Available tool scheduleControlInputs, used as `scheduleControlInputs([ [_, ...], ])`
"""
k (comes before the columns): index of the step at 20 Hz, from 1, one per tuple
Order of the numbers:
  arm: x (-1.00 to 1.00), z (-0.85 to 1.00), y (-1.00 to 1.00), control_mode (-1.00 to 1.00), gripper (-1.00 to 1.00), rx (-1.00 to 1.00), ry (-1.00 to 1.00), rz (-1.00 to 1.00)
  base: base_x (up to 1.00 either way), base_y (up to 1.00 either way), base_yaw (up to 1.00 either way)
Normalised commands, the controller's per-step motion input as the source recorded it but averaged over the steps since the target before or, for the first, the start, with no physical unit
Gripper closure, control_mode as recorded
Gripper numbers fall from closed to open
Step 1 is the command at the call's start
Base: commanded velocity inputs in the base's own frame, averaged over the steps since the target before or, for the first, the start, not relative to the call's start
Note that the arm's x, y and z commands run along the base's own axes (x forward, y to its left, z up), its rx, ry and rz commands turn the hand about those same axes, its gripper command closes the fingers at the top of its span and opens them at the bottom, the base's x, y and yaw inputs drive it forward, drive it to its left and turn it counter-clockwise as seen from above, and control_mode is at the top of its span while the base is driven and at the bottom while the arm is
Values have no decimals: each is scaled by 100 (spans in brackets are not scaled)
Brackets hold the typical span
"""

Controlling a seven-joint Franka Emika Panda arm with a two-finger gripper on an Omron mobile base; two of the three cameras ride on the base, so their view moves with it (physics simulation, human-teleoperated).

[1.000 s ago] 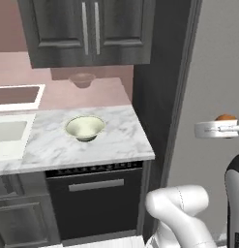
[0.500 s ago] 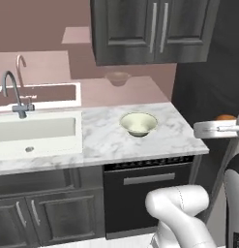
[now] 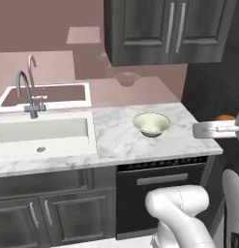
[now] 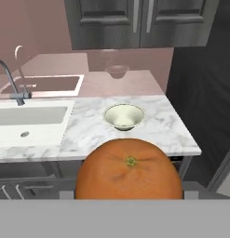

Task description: Take the tangerine, steak, and orange from the freezer and place them in the bowl on the counter.

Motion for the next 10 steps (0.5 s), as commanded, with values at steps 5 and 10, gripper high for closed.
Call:
scheduleControlInputs([
  [5, 0, 0, 0, 100, 100, 0, 0, 0, 49, 0, -2],
  [10, 0, 0, 0, 100, 100, 0, 0, 0, 48, 0, -5],
])
